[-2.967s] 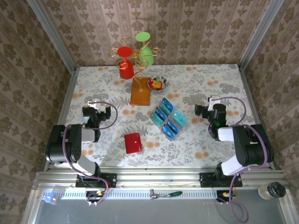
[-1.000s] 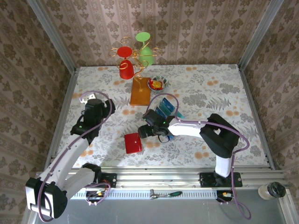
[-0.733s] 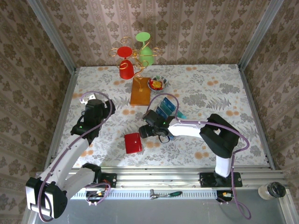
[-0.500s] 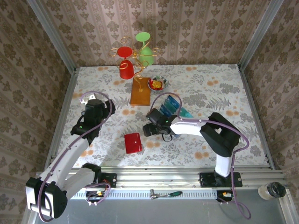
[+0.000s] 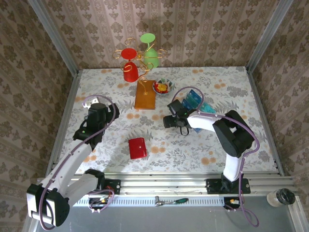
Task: Put the credit cards into the card holder
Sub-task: Move the storage box to the center of the table, then pick up the card holder from the bottom-center of the table.
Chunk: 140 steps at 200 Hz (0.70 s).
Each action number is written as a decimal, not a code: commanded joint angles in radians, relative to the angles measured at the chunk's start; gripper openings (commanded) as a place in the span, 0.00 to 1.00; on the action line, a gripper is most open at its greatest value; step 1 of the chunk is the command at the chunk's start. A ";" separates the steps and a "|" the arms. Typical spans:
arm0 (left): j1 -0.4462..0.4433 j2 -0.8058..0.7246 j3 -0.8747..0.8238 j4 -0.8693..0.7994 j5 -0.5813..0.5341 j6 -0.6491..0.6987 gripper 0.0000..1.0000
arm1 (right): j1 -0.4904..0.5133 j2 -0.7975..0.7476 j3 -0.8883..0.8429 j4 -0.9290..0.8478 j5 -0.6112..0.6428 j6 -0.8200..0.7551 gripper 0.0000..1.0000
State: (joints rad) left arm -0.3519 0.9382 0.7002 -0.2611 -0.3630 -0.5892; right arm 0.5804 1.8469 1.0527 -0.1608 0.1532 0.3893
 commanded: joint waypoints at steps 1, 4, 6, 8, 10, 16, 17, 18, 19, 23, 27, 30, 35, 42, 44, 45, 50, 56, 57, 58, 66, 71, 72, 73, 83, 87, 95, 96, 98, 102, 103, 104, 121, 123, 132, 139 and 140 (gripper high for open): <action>-0.001 -0.019 -0.006 -0.038 0.023 -0.023 1.00 | -0.007 -0.034 0.016 -0.020 -0.030 -0.032 0.85; 0.000 -0.019 -0.005 -0.043 0.026 -0.022 1.00 | -0.005 -0.042 0.015 -0.020 -0.041 -0.030 0.85; 0.000 -0.018 -0.005 -0.046 0.029 -0.024 1.00 | -0.004 -0.049 0.014 -0.021 -0.047 -0.028 0.85; 0.000 -0.018 -0.004 -0.050 0.033 -0.024 1.00 | -0.003 -0.051 0.013 -0.021 -0.055 -0.026 0.85; -0.001 -0.019 -0.005 -0.054 0.037 -0.024 1.00 | -0.002 -0.058 0.012 -0.022 -0.063 -0.022 0.85; 0.000 -0.021 -0.005 -0.062 0.046 -0.028 1.00 | 0.003 -0.078 0.010 -0.027 -0.088 -0.014 0.85; -0.001 -0.021 -0.005 -0.064 0.048 -0.028 1.00 | 0.005 -0.082 0.010 -0.028 -0.092 -0.012 0.85; -0.001 -0.021 -0.005 -0.066 0.050 -0.029 1.00 | 0.005 -0.085 0.010 -0.028 -0.097 -0.011 0.85; 0.000 -0.020 -0.005 -0.068 0.052 -0.030 1.00 | 0.006 -0.088 0.009 -0.029 -0.100 -0.008 0.85; 0.000 -0.020 -0.005 -0.077 0.060 -0.033 1.00 | 0.010 -0.101 0.008 -0.033 -0.120 0.000 0.85; -0.001 -0.019 -0.005 -0.085 0.069 -0.034 1.00 | 0.015 -0.112 0.008 -0.037 -0.138 0.008 0.85; -0.001 -0.020 -0.005 -0.092 0.076 -0.036 1.00 | 0.020 -0.120 0.007 -0.040 -0.151 0.016 0.85; 0.000 -0.020 -0.006 -0.102 0.091 -0.037 1.00 | 0.027 -0.134 0.006 -0.047 -0.172 0.030 0.85; 0.000 -0.019 -0.008 -0.114 0.115 -0.035 1.00 | 0.041 -0.151 0.007 -0.058 -0.196 0.051 0.85; -0.001 -0.019 -0.009 -0.118 0.123 -0.035 1.00 | 0.047 -0.155 0.007 -0.061 -0.202 0.059 0.85; -0.001 -0.020 -0.009 -0.120 0.126 -0.035 1.00 | 0.049 -0.156 0.007 -0.062 -0.204 0.062 0.85; -0.001 -0.020 -0.008 -0.133 0.142 -0.034 1.00 | 0.060 -0.166 0.007 -0.071 -0.214 0.083 0.85; -0.002 -0.021 -0.008 -0.150 0.160 -0.030 1.00 | 0.078 -0.178 0.007 -0.081 -0.218 0.115 0.86; -0.002 -0.020 -0.009 -0.153 0.162 -0.030 1.00 | 0.081 -0.179 0.007 -0.083 -0.217 0.120 0.86; -0.003 -0.020 -0.010 -0.155 0.164 -0.031 1.00 | 0.084 -0.180 0.007 -0.085 -0.217 0.126 0.86; -0.011 -0.018 -0.011 -0.181 0.179 -0.025 1.00 | 0.108 -0.192 0.003 -0.091 -0.220 0.173 0.87; -0.017 -0.019 -0.011 -0.200 0.181 -0.022 1.00 | 0.122 -0.196 -0.003 -0.087 -0.237 0.197 0.87; -0.020 -0.018 -0.011 -0.204 0.182 -0.021 1.00 | 0.124 -0.197 -0.005 -0.086 -0.241 0.203 0.87; -0.022 -0.017 -0.011 -0.208 0.181 -0.020 1.00 | 0.127 -0.199 -0.007 -0.084 -0.245 0.207 0.87; -0.042 -0.013 -0.009 -0.254 0.172 -0.010 1.00 | 0.154 -0.211 -0.035 -0.049 -0.286 0.263 0.86; -0.052 -0.010 -0.008 -0.273 0.166 -0.009 1.00 | 0.164 -0.214 -0.048 -0.029 -0.306 0.286 0.86; -0.072 -0.006 -0.009 -0.311 0.150 -0.015 1.00 | 0.185 -0.223 -0.074 0.009 -0.336 0.337 0.84; -0.076 -0.007 -0.010 -0.315 0.147 -0.016 1.00 | 0.187 -0.223 -0.078 0.014 -0.338 0.344 0.84; -0.081 -0.007 -0.011 -0.323 0.143 -0.021 1.00 | 0.192 -0.225 -0.084 0.023 -0.344 0.357 0.83; -0.093 -0.006 -0.014 -0.339 0.133 -0.031 1.00 | 0.201 -0.227 -0.096 0.043 -0.355 0.383 0.82; -0.095 -0.006 -0.015 -0.343 0.131 -0.033 1.00 | 0.204 -0.228 -0.099 0.047 -0.358 0.390 0.82; -0.097 -0.006 -0.016 -0.346 0.130 -0.035 1.00 | 0.205 -0.227 -0.103 0.051 -0.361 0.396 0.82; -0.177 -0.017 -0.057 -0.372 0.094 -0.091 1.00 | 0.239 -0.226 -0.134 0.106 -0.399 0.482 0.79; -0.186 -0.018 -0.062 -0.373 0.088 -0.100 1.00 | 0.242 -0.225 -0.136 0.109 -0.400 0.489 0.79; -0.225 -0.025 -0.093 -0.374 0.070 -0.132 1.00 | 0.263 -0.225 -0.145 0.118 -0.392 0.517 0.78; -0.256 -0.031 -0.112 -0.377 0.052 -0.155 1.00 | 0.278 -0.225 -0.152 0.127 -0.387 0.531 0.77; -0.261 -0.031 -0.115 -0.378 0.049 -0.158 1.00 | 0.281 -0.225 -0.152 0.129 -0.386 0.533 0.77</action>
State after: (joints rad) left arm -0.5308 0.9325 0.6479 -0.5468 -0.2508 -0.6518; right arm 0.8234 1.6325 0.9230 -0.1005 -0.1879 0.7746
